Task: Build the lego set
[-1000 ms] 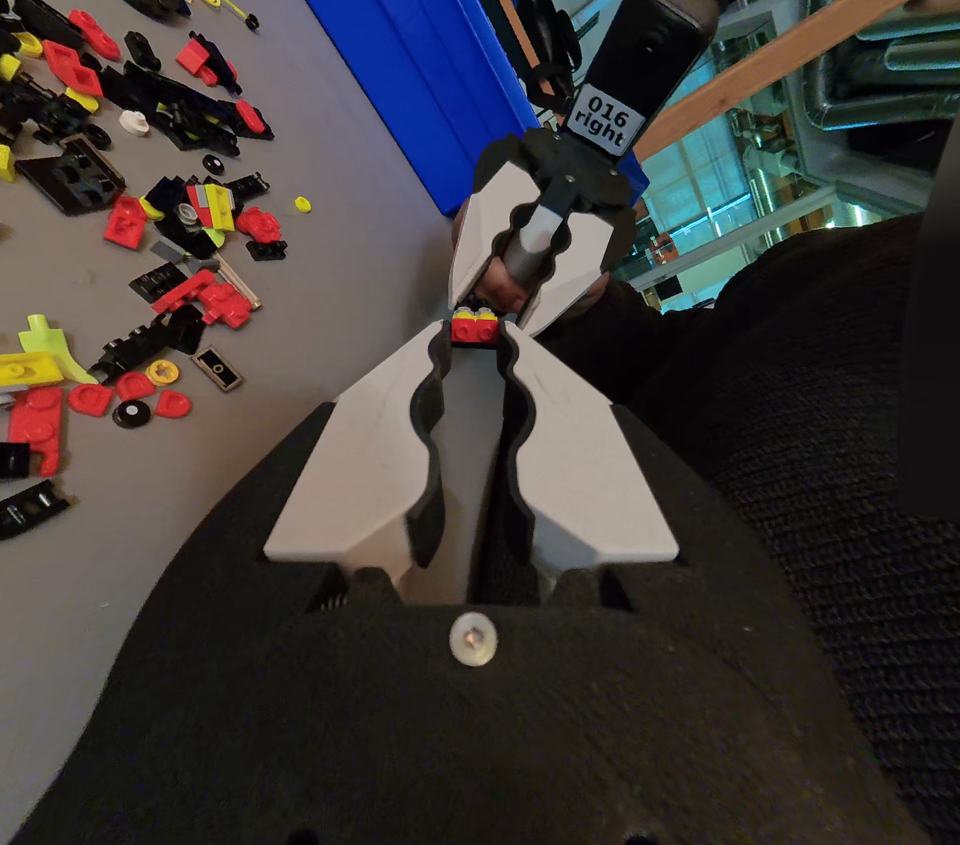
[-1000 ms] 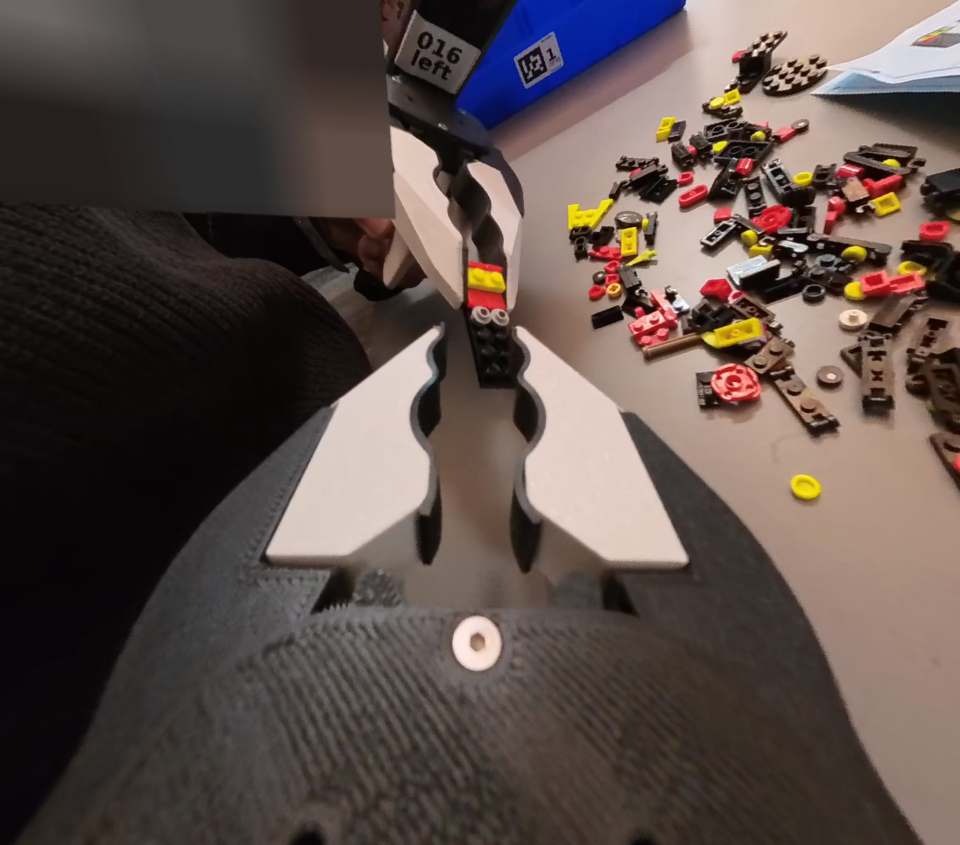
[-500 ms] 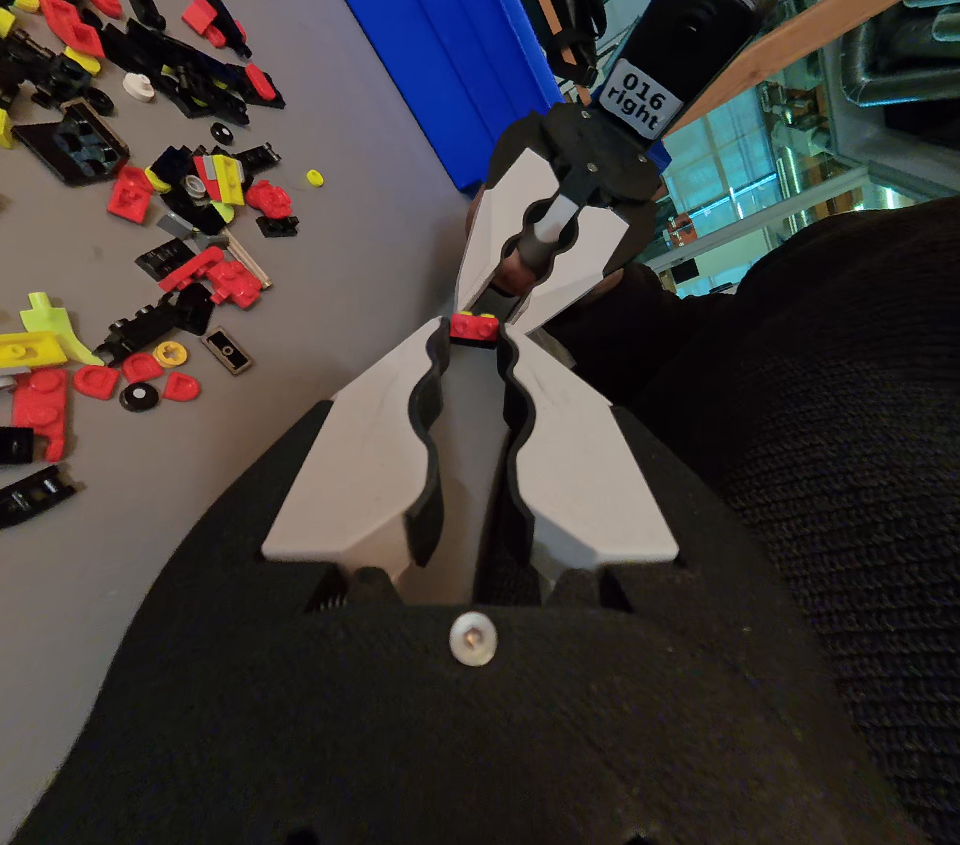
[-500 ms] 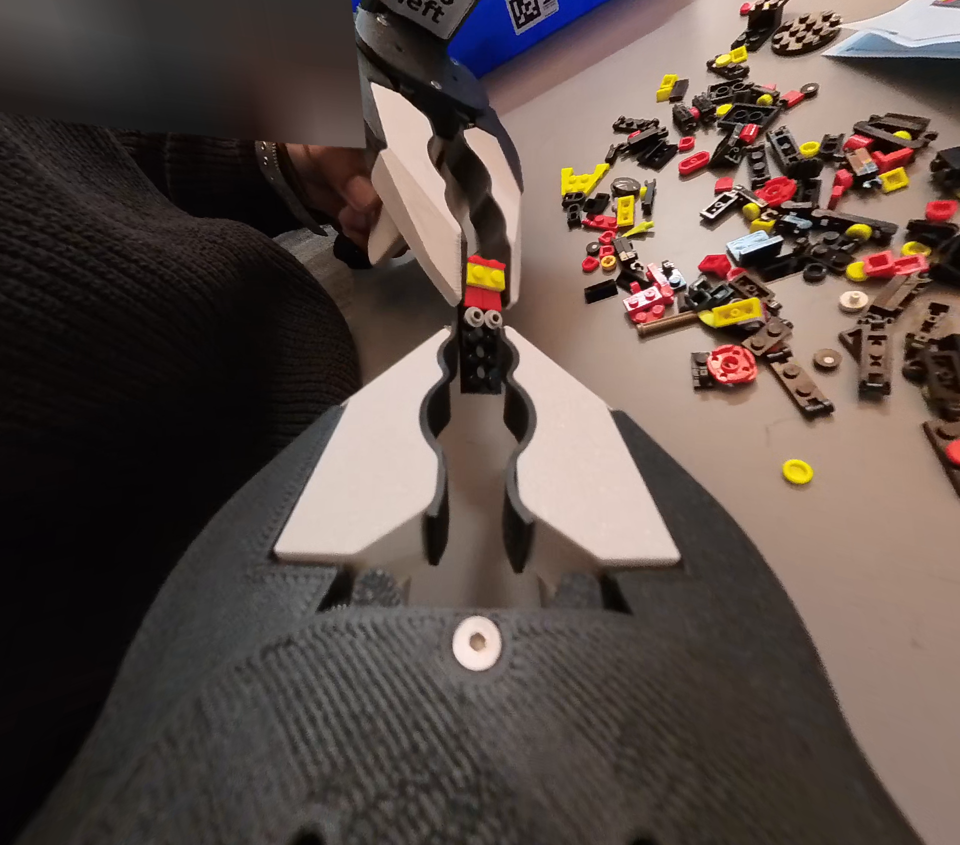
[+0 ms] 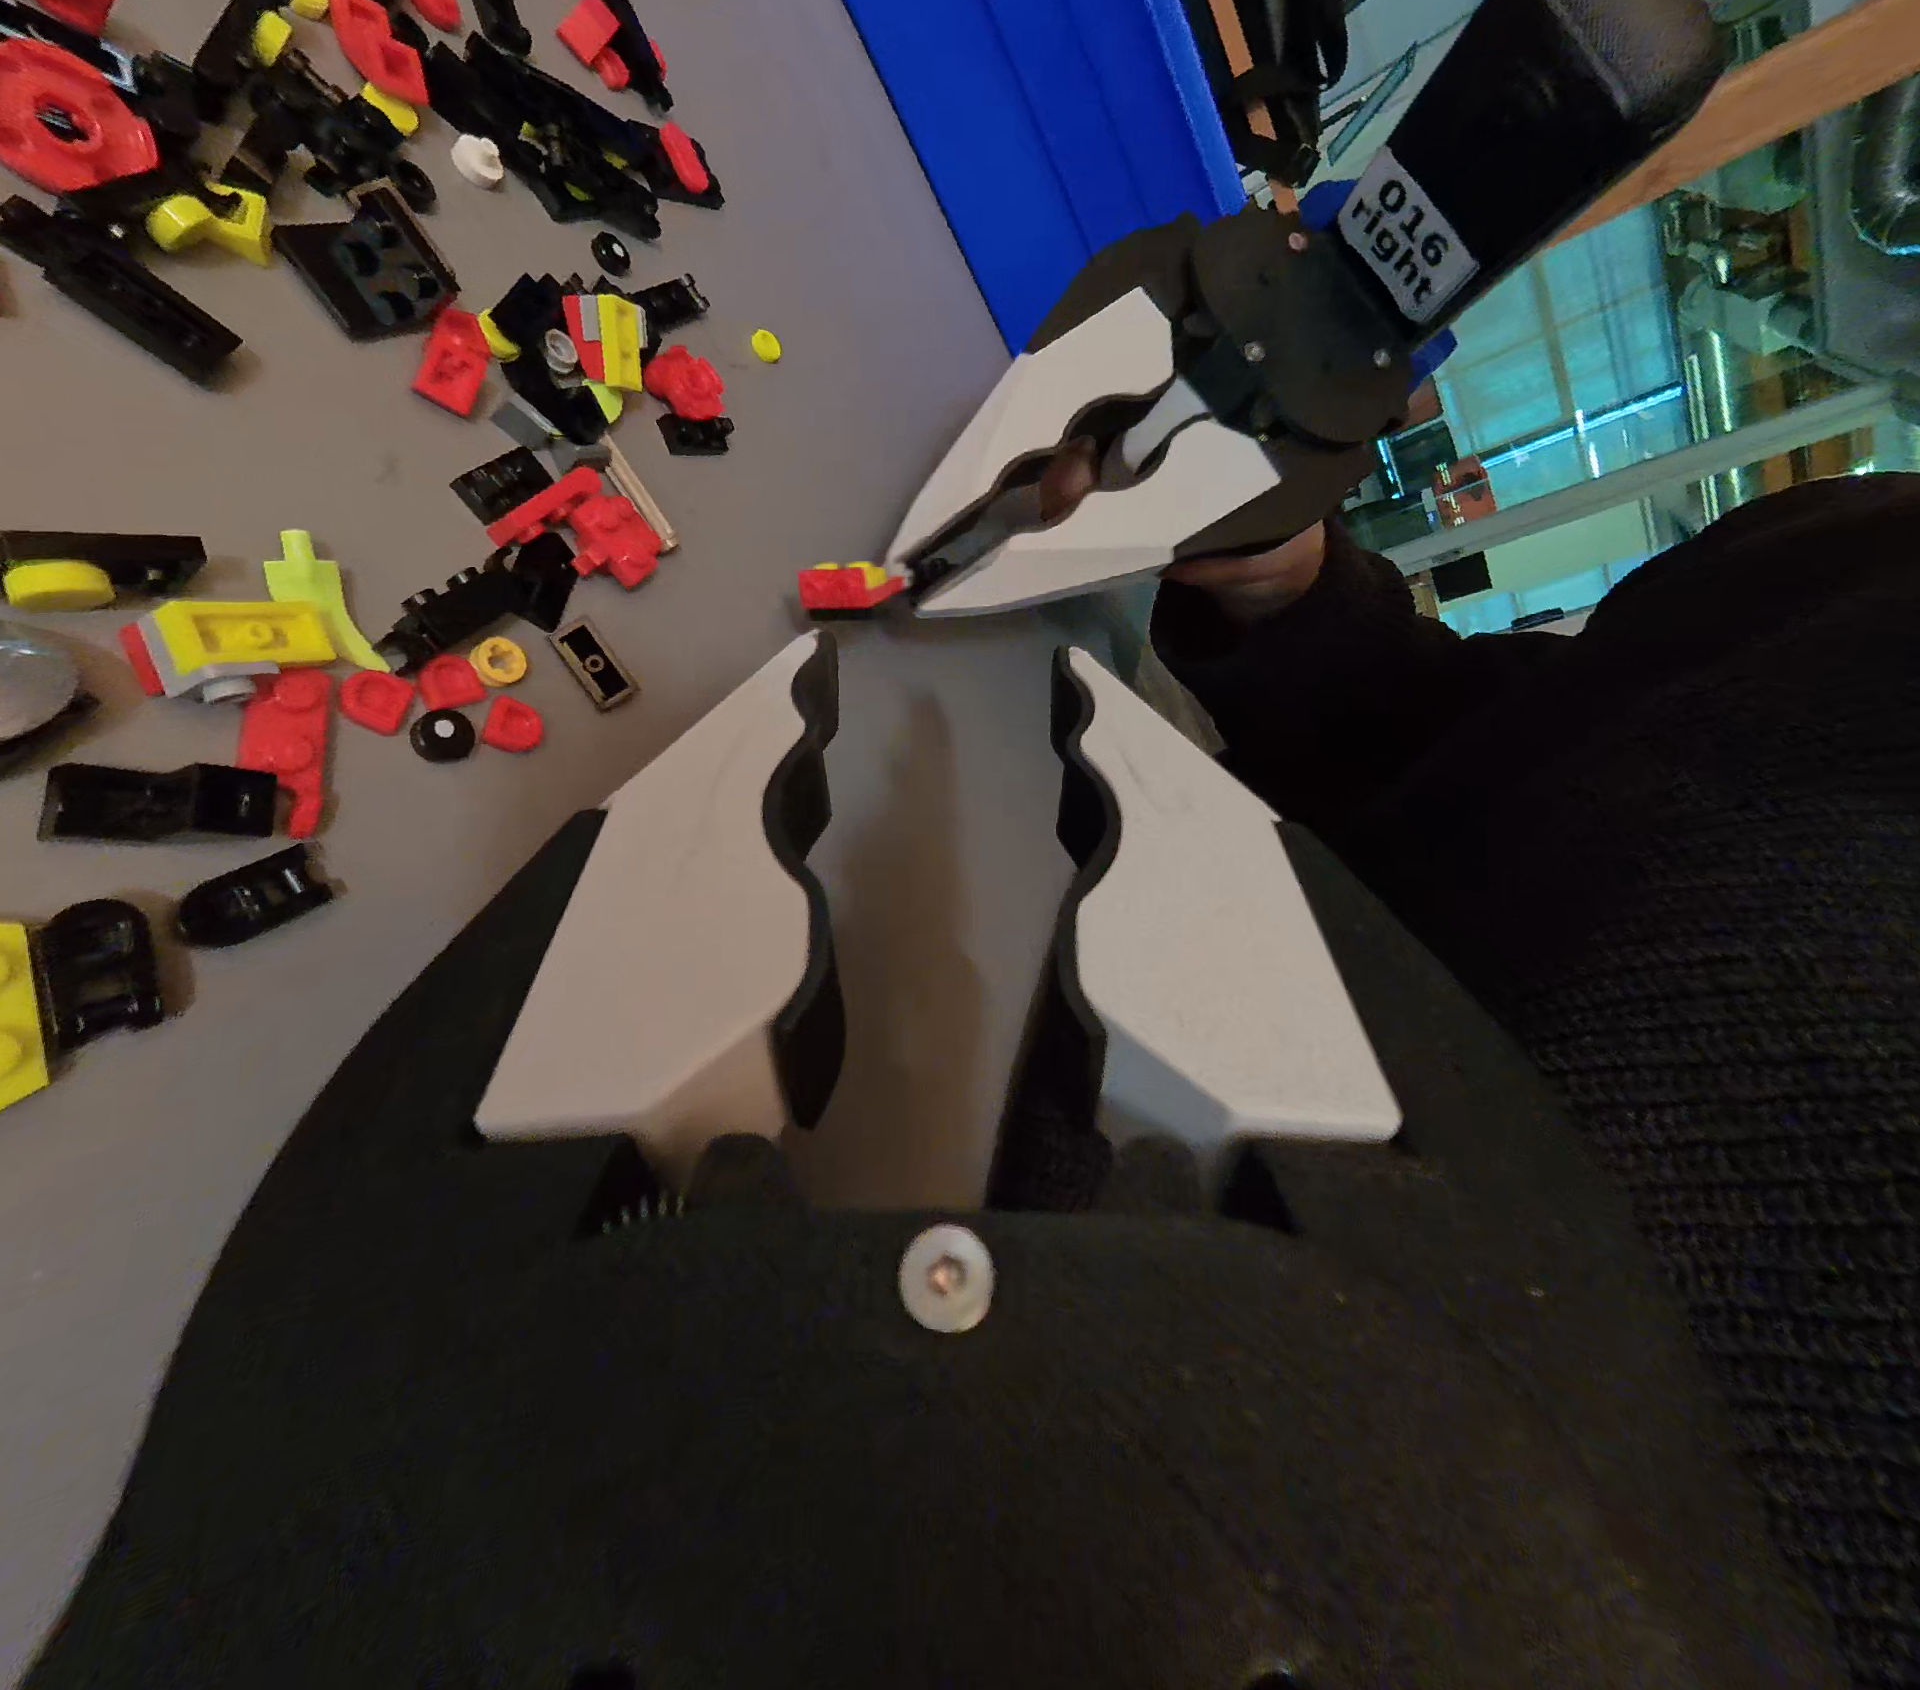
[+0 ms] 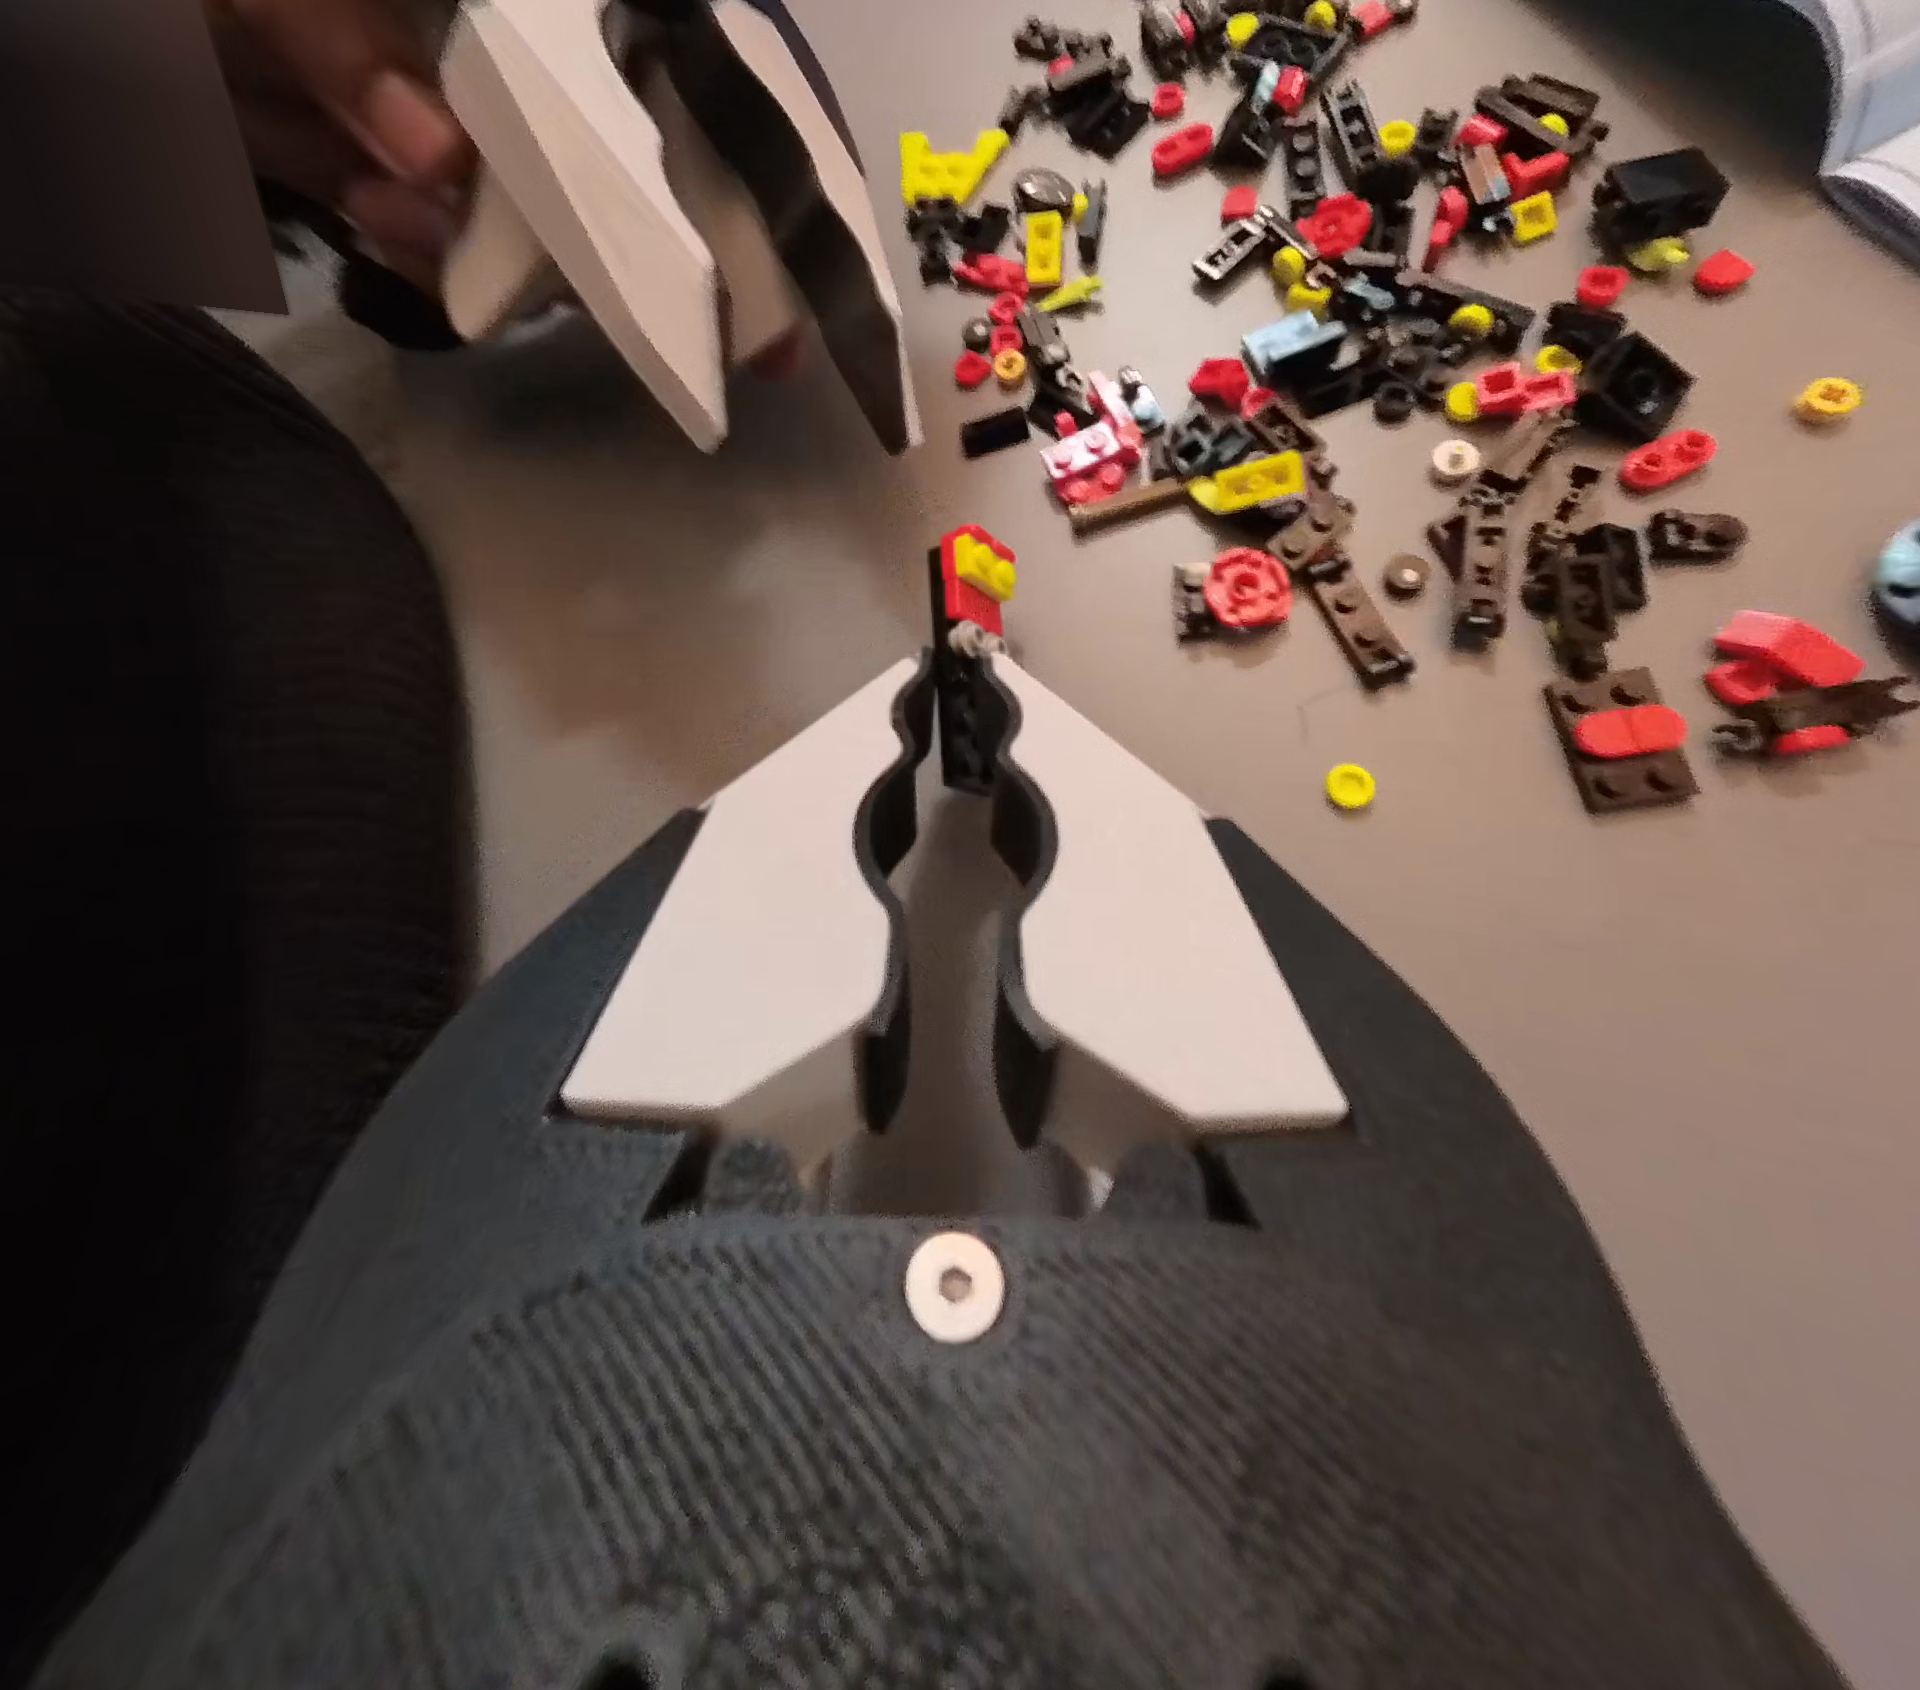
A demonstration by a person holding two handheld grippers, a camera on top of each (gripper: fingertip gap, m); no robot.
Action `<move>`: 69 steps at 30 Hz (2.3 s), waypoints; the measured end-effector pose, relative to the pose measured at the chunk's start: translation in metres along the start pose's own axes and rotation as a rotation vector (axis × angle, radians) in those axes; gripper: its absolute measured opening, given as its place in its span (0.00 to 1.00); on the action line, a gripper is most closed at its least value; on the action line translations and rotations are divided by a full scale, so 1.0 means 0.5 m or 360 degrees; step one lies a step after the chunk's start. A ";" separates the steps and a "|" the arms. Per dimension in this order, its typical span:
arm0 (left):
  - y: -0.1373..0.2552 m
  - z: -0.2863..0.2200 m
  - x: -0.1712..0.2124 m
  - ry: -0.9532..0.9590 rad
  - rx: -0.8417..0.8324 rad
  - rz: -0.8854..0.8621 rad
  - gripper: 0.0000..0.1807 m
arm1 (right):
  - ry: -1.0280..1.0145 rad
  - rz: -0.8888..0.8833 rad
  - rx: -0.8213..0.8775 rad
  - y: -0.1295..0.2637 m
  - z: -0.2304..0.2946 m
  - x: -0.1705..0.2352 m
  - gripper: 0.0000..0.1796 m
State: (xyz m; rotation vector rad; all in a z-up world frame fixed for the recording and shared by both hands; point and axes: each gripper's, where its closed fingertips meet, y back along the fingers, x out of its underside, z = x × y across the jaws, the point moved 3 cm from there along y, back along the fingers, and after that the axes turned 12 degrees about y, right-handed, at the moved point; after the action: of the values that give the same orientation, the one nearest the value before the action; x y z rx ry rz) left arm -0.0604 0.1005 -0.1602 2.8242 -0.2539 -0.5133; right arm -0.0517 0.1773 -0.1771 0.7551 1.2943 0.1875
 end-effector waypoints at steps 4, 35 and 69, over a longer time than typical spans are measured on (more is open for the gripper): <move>0.000 0.001 0.000 0.0024 0.0006 0.0002 0.22 | 0.0178 0.0165 0.0120 -0.010 -0.007 0.020 0.03; 0.001 -0.011 -0.003 0.0062 0.0084 -0.0017 0.19 | 0.0281 0.0227 -0.0002 -0.021 0.018 0.031 0.08; 0.012 -0.036 -0.019 -0.0005 0.0217 -0.0105 0.30 | -0.0022 -0.0459 0.0054 0.048 -0.008 -0.079 0.25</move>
State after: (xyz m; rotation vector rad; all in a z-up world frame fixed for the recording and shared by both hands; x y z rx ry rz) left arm -0.0633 0.1011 -0.1390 2.9729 -0.2045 -0.5331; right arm -0.0603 0.1762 -0.1318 0.5894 1.3801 -0.0719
